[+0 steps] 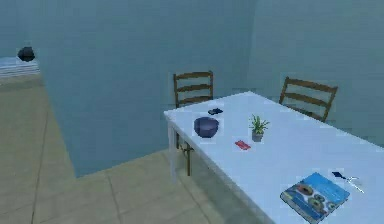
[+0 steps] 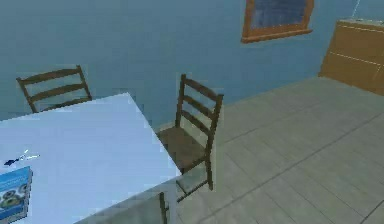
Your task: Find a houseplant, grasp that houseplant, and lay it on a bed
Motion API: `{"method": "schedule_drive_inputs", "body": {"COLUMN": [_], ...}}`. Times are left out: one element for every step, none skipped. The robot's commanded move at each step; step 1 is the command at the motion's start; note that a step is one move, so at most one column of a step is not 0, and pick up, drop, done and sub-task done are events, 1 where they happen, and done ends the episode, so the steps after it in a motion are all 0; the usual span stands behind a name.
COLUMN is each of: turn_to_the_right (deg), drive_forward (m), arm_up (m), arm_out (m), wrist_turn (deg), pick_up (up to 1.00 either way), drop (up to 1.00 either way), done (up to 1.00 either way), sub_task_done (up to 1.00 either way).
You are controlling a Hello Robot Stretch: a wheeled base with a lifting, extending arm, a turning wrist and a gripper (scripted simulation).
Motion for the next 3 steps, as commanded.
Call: {"method": "schedule_drive_inputs", "body": {"turn_to_the_right": [-33.0, 0.0, -33.0], "drive_forward": [0.00, 0.05, 0.00], "arm_up": [0.00, 0.00, 0.00], "arm_out": [0.00, 0.00, 0.00], "wrist_turn": [0.0, 0.0, 0.0], "pick_up": [0.00, 0.00, 0.00], "drop": [0.00, 0.00, 0.00], "done": [0.00, 0.00, 0.00], "sub_task_done": [0.00, 0.00, 0.00]}}
